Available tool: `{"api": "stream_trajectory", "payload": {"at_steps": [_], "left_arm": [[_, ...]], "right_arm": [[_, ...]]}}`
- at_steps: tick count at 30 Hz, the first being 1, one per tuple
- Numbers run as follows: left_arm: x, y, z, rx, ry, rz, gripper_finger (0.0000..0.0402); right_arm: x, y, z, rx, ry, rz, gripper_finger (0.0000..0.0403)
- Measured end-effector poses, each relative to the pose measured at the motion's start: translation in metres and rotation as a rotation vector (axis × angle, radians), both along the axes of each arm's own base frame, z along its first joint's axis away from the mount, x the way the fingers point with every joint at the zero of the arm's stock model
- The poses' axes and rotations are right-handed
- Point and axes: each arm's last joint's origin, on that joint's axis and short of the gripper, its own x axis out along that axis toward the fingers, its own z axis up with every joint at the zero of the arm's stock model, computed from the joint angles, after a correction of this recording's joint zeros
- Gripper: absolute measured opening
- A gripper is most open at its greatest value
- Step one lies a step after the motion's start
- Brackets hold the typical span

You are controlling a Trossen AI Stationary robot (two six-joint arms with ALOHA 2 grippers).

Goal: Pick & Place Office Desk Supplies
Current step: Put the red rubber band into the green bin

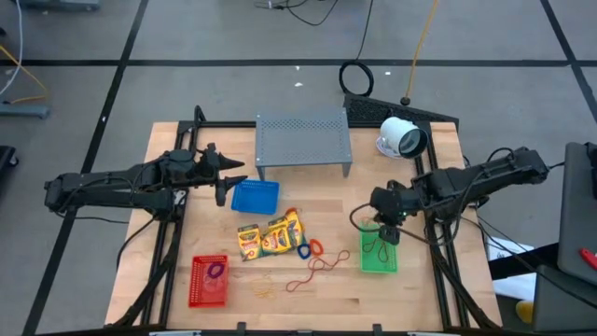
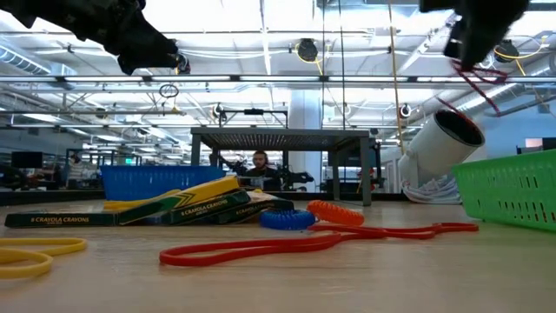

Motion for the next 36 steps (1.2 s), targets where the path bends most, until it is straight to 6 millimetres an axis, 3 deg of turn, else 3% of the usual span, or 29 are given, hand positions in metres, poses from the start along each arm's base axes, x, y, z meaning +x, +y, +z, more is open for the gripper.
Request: {"api": "stream_trajectory", "payload": {"at_steps": [11, 20, 28, 36], "left_arm": [[0.000, 0.000, 0.000, -0.001, 0.000, 0.000, 0.0214], [0.000, 0.000, 0.000, -0.006, -0.002, 0.001, 0.0214], [0.000, 0.000, 0.000, -0.011, -0.003, 0.003, 0.0214], [0.000, 0.000, 0.000, -0.013, -0.003, 0.004, 0.0214]], "right_arm": [[-0.013, 0.024, -0.072, 0.082, 0.083, -0.044, 0.0000], [-0.028, 0.023, -0.116, 0.130, 0.173, -0.093, 0.0006], [-0.030, 0.022, -0.121, 0.133, 0.189, -0.093, 0.0076], [-0.023, 0.025, -0.117, 0.188, 0.098, -0.094, 0.0148]]}}
